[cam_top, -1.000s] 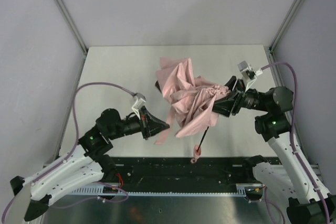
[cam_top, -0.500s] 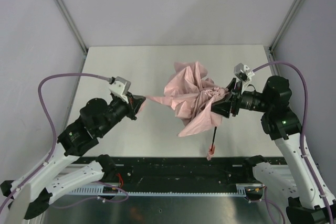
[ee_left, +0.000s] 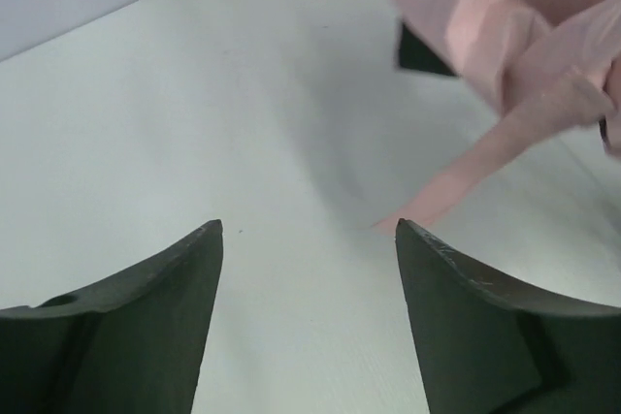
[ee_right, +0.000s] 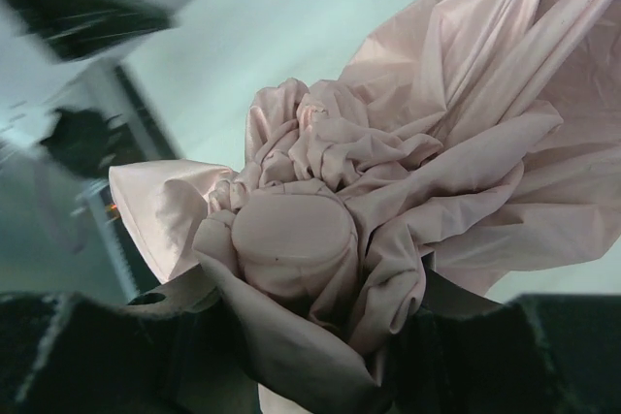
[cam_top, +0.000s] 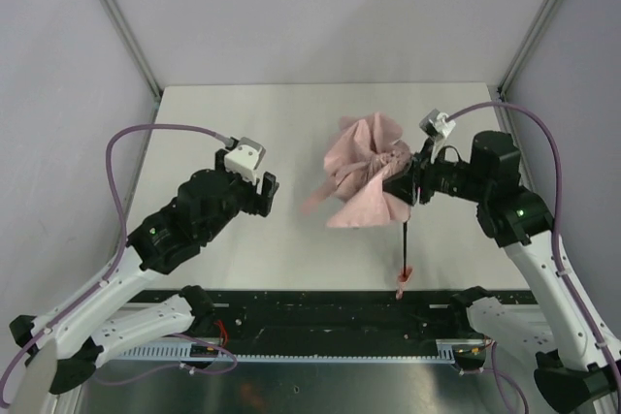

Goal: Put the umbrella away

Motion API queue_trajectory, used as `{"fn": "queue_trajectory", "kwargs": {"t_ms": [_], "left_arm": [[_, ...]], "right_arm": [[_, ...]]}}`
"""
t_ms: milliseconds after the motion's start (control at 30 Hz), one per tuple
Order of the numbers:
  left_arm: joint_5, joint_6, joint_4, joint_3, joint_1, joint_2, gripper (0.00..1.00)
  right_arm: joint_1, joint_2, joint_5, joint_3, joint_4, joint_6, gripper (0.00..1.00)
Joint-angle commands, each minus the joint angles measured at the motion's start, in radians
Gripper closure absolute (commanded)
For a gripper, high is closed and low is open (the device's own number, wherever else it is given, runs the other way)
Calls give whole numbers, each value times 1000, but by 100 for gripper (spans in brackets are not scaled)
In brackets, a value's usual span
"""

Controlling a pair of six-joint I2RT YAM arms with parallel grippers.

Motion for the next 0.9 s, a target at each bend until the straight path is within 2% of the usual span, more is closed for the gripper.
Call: {"fn": "queue_trajectory", "kwargs": {"t_ms": [0, 133, 233, 333, 400, 500, 633, 667, 733, 800, 867], "left_arm": [[-228, -61, 1, 55, 11, -46, 20], [-229, -78, 3, 56, 13, -137, 17], [-196, -100, 4, 44, 13, -211, 17], [-172, -136, 3, 22, 12, -283, 17], [-146, -177, 2, -5, 13, -336, 17], [-104, -258, 3, -54, 12, -415, 17], [-61, -343, 2, -117, 12, -500, 17], [-49, -360, 2, -127, 12, -518, 17], [-22, -384, 1, -145, 12, -553, 17], [1, -402, 1, -161, 12, -584, 18], [17, -420, -1, -175, 12, -611, 18]], "right_arm": [[12, 70, 514, 120, -28, -24, 100], [23, 173, 944, 250, -41, -76, 100], [82, 260, 1304, 309, 78, -222, 100], [192, 401, 1673, 316, 336, -489, 100], [261, 530, 1868, 299, 611, -724, 100], [361, 737, 1989, 234, 1143, -1081, 100], [491, 1071, 2006, 173, 1949, -1644, 100], [524, 1153, 2008, 175, 2039, -1709, 100], [588, 1272, 2026, 162, 2103, -1708, 100], [657, 1346, 2036, 125, 2084, -1653, 100], [715, 1372, 2053, 90, 1959, -1525, 100]]}}
